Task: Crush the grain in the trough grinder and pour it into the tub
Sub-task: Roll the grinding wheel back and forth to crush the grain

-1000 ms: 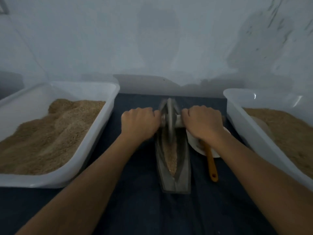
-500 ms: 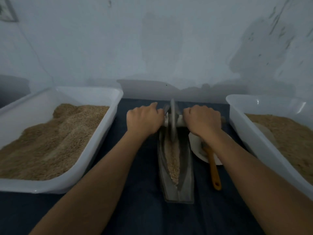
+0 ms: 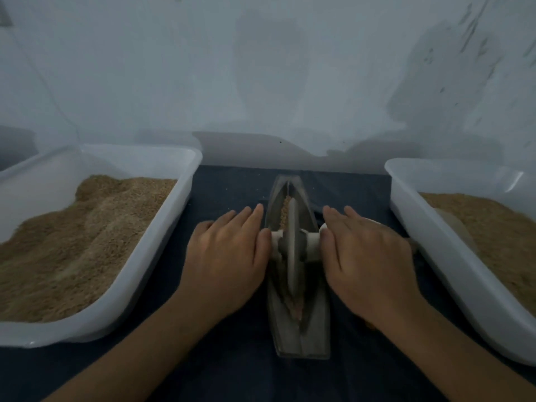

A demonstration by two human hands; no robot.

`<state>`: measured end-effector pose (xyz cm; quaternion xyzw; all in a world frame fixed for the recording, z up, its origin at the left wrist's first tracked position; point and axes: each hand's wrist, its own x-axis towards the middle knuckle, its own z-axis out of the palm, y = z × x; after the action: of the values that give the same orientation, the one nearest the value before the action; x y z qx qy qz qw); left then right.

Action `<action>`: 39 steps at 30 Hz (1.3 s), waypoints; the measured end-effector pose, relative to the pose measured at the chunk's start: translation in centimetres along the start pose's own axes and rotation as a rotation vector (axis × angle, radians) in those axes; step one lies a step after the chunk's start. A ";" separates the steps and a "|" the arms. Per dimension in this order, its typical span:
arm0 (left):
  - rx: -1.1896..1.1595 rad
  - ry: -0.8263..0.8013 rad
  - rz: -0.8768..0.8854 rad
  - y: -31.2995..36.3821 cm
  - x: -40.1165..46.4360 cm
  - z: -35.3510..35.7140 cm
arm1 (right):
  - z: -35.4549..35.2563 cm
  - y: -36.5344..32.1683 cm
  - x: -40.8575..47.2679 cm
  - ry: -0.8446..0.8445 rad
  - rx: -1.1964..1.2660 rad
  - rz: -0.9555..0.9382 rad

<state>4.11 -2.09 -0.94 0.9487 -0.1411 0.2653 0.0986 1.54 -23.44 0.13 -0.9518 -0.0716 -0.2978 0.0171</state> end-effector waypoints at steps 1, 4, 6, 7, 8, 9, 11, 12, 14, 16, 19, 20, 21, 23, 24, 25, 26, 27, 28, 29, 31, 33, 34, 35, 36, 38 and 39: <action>0.054 -0.061 -0.010 0.0 1.6 0.6 | 0.6 0.0 1.5 -0.050 -0.010 0.023; 0.110 -0.212 -0.113 -0.2 7.2 2.7 | 3.3 0.9 7.6 -0.221 -0.016 0.157; 0.022 -0.289 -0.264 -1.0 11.0 3.6 | 4.3 1.4 10.9 -0.326 0.005 0.260; 0.007 -0.327 -0.287 -1.2 12.0 3.9 | 4.6 1.5 11.6 -0.345 0.017 0.284; 0.025 -0.332 -0.278 -1.1 11.9 4.0 | 4.6 1.4 11.7 -0.351 0.014 0.284; 0.068 -0.304 -0.239 -0.9 11.0 3.8 | 4.3 1.3 11.1 -0.347 0.000 0.263; 0.165 -0.166 -0.090 -0.4 7.1 2.9 | 3.5 1.0 7.9 -0.280 0.015 0.188; 0.133 -0.130 -0.071 -0.2 4.9 2.3 | 2.8 0.8 5.8 -0.224 0.039 0.139; 0.001 -0.053 -0.050 0.0 0.6 0.7 | 0.8 0.2 1.5 -0.126 0.073 0.060; -0.054 0.018 0.004 0.1 -2.4 -0.3 | -0.8 -0.1 -1.5 -0.051 0.080 0.010; -0.036 0.011 0.053 -0.3 -2.9 -0.4 | -0.6 -0.1 -1.8 -0.042 0.068 -0.016; -0.023 -0.011 0.039 -0.2 -2.1 -0.2 | -0.3 -0.1 -1.0 -0.071 0.060 0.003; 0.000 -0.037 0.021 -0.2 -0.9 0.2 | 0.3 -0.1 0.2 -0.103 0.061 0.029; 0.065 -0.080 -0.028 0.0 2.6 1.6 | 2.0 0.2 3.4 -0.190 0.071 0.092; 0.087 -0.078 -0.054 0.0 4.8 2.5 | 2.9 0.5 5.2 -0.228 0.077 0.129; 0.091 -0.079 -0.083 -0.1 7.0 3.1 | 3.7 0.8 7.0 -0.257 0.088 0.189; 0.080 -0.086 -0.109 -0.1 9.0 3.6 | 4.3 1.2 8.7 -0.285 0.096 0.257; 0.067 -0.102 -0.130 -0.1 10.3 4.0 | 4.6 1.5 9.8 -0.326 0.106 0.308; 0.061 -0.118 -0.141 0.1 10.9 4.2 | 4.8 1.8 10.4 -0.365 0.109 0.331; 0.072 -0.125 -0.138 0.1 10.7 4.2 | 4.9 1.8 10.3 -0.388 0.102 0.326; 0.084 -0.130 -0.112 0.1 8.5 3.7 | 4.2 1.4 8.3 -0.374 0.078 0.253; 0.071 -0.123 -0.049 -0.3 4.7 2.5 | 2.7 0.9 4.7 -0.260 0.074 0.142; 0.039 -0.093 -0.011 -0.5 2.6 1.7 | 1.7 0.6 2.8 -0.190 0.067 0.092; 0.009 -0.048 0.030 -0.6 0.6 1.0 | 0.6 0.3 1.0 -0.122 0.053 0.056; -0.014 -0.004 0.066 -0.8 -1.0 0.5 | -0.1 0.1 -0.3 -0.069 0.039 0.036; -0.031 0.041 0.087 -0.9 -2.9 0.2 | -0.5 -0.2 -1.7 -0.029 0.033 0.025; -0.028 0.040 0.073 -0.8 -3.0 0.4 | -0.5 -0.3 -1.7 -0.038 0.032 0.043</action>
<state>2.10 -0.78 -2.92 0.9360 -0.1774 0.2855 0.1046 -0.13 -23.34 -0.46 -0.9582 -0.0564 -0.2782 0.0374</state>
